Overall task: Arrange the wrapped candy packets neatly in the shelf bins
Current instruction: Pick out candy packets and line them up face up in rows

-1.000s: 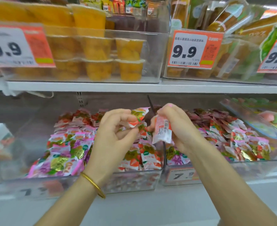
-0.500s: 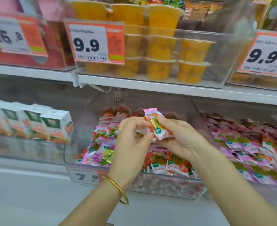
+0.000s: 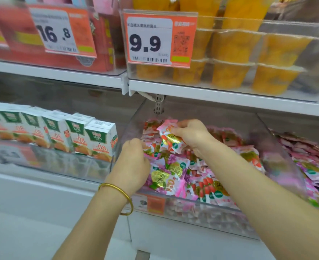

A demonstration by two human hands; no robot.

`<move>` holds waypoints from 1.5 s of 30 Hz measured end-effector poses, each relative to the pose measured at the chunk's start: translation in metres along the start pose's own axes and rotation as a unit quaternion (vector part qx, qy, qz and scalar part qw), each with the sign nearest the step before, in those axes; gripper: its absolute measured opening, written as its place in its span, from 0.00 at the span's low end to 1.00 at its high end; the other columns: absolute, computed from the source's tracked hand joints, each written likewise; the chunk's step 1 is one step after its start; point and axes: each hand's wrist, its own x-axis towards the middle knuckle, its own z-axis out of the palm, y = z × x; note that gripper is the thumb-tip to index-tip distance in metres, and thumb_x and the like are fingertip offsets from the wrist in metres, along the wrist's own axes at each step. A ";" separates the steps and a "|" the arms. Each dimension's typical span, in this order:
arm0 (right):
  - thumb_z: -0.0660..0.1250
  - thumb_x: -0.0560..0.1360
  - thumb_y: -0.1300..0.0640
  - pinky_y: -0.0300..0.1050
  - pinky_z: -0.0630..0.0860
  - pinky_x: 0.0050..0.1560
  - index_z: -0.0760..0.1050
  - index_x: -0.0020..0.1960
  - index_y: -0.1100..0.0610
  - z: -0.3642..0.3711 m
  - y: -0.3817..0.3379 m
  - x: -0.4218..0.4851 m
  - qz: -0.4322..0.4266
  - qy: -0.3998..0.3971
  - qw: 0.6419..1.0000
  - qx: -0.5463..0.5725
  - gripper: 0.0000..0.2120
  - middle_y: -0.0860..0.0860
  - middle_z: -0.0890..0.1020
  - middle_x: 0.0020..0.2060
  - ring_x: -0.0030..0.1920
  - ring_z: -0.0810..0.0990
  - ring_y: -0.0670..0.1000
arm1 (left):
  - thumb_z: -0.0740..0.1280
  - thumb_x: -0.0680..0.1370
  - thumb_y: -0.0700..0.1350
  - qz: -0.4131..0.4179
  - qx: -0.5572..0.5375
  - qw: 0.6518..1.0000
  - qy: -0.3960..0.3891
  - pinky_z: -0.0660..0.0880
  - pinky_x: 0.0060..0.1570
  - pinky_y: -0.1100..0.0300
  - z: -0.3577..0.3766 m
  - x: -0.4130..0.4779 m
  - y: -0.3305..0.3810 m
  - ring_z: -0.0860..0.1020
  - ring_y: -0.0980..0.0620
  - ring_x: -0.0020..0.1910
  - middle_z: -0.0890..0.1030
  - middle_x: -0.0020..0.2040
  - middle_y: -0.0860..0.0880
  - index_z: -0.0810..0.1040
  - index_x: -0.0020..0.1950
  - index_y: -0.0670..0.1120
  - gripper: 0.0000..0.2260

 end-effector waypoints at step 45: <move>0.65 0.77 0.49 0.45 0.68 0.32 0.67 0.33 0.57 0.011 0.021 0.004 -0.046 -0.068 0.908 -0.411 0.18 0.51 0.68 0.28 0.28 0.68 0.51 | 0.51 0.82 0.47 0.118 0.145 0.966 -0.180 0.54 0.73 0.54 0.017 0.020 -0.007 0.56 0.51 0.74 0.61 0.75 0.48 0.65 0.72 0.47 0.19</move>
